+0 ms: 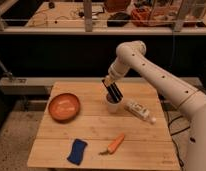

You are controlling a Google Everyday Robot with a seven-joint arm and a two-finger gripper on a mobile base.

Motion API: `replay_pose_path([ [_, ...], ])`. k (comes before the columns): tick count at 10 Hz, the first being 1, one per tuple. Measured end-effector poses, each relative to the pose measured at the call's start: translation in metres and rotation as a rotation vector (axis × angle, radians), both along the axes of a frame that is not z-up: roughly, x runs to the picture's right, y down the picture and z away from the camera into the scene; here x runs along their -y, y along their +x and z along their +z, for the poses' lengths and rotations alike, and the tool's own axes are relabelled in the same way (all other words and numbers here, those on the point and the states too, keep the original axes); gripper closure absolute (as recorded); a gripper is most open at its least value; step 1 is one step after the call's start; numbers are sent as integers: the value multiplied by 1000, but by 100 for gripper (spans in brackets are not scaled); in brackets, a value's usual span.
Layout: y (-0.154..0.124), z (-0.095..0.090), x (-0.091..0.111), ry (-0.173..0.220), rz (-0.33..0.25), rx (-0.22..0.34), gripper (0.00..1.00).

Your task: Place the eraser in the ceramic cup

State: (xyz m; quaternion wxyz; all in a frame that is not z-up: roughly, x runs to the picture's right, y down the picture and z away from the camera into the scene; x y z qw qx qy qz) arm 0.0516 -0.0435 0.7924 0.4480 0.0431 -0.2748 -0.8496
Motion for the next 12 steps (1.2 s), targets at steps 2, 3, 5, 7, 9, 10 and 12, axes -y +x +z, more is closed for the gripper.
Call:
replay_pose_path([
  [2, 1, 0, -1, 1, -1, 2, 98],
  [3, -1, 0, -1, 6, -4, 7, 100],
  [5, -3, -1, -2, 7, -9, 22, 100],
  [7, -7, 0, -3, 5, -11, 41, 100],
  [9, -8, -1, -3, 5, -12, 51, 100],
  [10, -9, -1, -3, 6, -10, 60, 100],
  [12, -9, -3, -3, 11, -6, 75, 100],
])
